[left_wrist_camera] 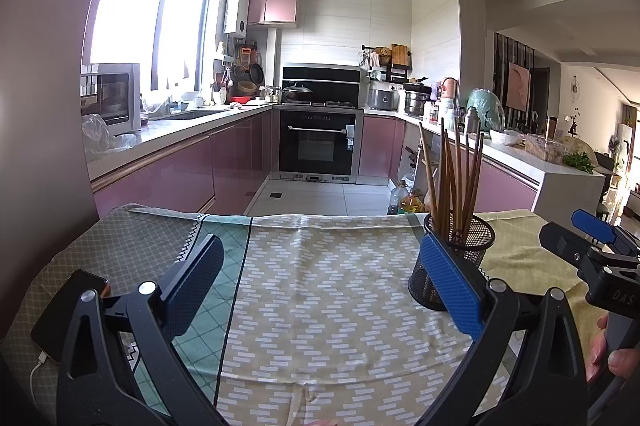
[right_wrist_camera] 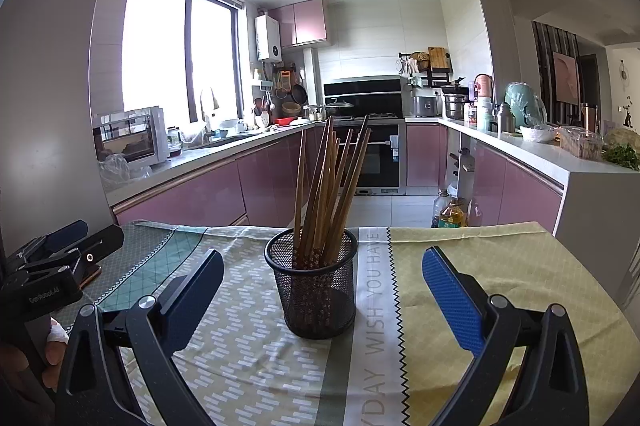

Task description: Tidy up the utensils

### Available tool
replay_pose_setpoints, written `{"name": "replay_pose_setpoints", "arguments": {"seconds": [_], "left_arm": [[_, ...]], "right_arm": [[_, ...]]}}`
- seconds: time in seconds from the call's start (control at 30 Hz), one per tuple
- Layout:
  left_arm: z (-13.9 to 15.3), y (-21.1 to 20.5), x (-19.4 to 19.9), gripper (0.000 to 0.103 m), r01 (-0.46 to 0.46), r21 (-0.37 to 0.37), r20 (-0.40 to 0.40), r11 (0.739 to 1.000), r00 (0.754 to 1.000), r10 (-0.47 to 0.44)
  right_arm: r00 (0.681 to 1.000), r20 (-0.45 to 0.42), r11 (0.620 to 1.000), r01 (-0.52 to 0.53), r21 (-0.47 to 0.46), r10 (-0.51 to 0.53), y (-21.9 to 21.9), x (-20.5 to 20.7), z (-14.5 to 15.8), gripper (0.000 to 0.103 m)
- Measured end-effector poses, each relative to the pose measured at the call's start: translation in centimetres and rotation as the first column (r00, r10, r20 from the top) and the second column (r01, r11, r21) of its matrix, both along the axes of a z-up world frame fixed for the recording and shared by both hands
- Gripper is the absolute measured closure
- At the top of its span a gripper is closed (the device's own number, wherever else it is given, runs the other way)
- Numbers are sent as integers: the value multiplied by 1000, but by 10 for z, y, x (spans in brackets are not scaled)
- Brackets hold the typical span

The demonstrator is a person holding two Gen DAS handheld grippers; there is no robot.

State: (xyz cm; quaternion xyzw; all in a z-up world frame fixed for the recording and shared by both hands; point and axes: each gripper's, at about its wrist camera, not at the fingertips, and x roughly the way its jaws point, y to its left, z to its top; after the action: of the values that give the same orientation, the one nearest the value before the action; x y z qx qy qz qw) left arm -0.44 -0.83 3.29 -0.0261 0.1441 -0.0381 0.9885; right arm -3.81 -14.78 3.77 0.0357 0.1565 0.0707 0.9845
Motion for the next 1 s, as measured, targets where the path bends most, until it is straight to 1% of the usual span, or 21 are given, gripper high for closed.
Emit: {"name": "replay_pose_setpoints", "arguments": {"seconds": [1.0], "left_arm": [[0,-1,-1,6,0,3,-1,1000,1000,0]], "right_arm": [[1000,-7,1000,4,7,-4,-1,1,-3,7]]}}
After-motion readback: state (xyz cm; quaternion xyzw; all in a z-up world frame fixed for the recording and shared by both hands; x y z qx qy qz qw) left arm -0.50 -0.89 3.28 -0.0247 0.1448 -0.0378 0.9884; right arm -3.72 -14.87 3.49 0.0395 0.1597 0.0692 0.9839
